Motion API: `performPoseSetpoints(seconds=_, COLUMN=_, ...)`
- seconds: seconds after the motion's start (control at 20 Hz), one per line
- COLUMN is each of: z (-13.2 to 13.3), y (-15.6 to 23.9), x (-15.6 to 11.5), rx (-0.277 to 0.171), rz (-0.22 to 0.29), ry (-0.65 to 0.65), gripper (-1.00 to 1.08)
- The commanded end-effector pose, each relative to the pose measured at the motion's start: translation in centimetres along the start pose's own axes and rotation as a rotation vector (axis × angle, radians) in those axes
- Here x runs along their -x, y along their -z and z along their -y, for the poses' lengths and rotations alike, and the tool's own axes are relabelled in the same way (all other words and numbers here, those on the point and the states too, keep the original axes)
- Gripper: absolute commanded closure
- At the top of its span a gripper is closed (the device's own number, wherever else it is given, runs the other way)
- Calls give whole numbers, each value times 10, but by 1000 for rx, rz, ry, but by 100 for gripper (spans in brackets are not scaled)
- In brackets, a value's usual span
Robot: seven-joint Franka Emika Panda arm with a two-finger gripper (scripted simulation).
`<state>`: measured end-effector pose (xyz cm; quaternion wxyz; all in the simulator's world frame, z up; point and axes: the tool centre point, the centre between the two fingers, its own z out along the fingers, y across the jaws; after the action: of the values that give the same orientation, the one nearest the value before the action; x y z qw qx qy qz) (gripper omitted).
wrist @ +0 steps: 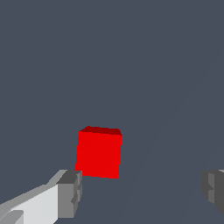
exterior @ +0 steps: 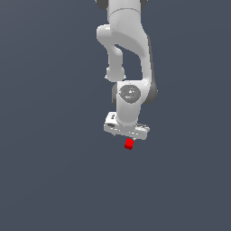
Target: Pick up the red cube and move it to a goal position.
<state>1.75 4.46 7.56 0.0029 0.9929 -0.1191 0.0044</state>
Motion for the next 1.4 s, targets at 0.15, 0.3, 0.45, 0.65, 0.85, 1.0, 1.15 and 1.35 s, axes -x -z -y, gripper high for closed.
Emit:
performPoseSetpoints(seconds=0.15, z=20, y=-34, x=-3, rx=-2, rz=5, ry=-58, gripper=-92)
performPoseSetpoints(seconds=0.3, z=26, y=-46, x=-4, rx=-3, rz=8, ry=-77, gripper=-92)
performPoseSetpoints(seconds=0.45, z=31, y=-53, x=-5, rx=-4, rz=9, ry=-88, gripper=-92)
performPoseSetpoints(seconds=0.65, z=33, y=-56, x=-6, rx=-4, rz=10, ry=-93, gripper=-92)
performPoseSetpoints(seconds=0.85, z=33, y=-56, x=-6, rx=-4, rz=10, ry=-93, gripper=108)
performPoseSetpoints(seconds=1.0, z=33, y=-56, x=-6, rx=-4, rz=10, ry=-93, gripper=108)
performPoseSetpoints(seconds=1.15, z=33, y=-56, x=-6, rx=-4, rz=10, ry=-93, gripper=108)
performPoseSetpoints(seconds=1.35, z=29, y=-54, x=-7, rx=-4, rz=10, ry=-93, gripper=108)
